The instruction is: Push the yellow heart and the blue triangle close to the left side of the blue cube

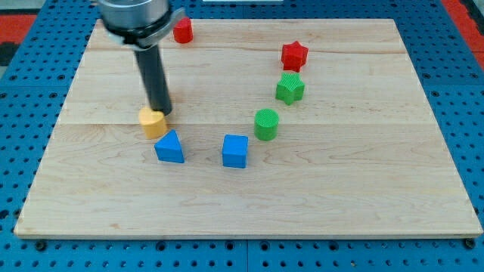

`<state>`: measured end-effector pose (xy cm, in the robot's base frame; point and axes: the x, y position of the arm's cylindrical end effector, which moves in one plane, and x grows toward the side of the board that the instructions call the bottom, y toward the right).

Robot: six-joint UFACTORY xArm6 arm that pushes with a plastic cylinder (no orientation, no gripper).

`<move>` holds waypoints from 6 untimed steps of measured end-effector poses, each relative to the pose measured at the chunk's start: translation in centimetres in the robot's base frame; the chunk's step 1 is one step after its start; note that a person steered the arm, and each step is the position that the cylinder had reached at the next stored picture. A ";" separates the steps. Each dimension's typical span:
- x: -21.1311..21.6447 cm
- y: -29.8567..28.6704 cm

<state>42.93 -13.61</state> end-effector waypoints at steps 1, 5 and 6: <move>2.3 0.3; 5.8 -1.6; 6.5 3.8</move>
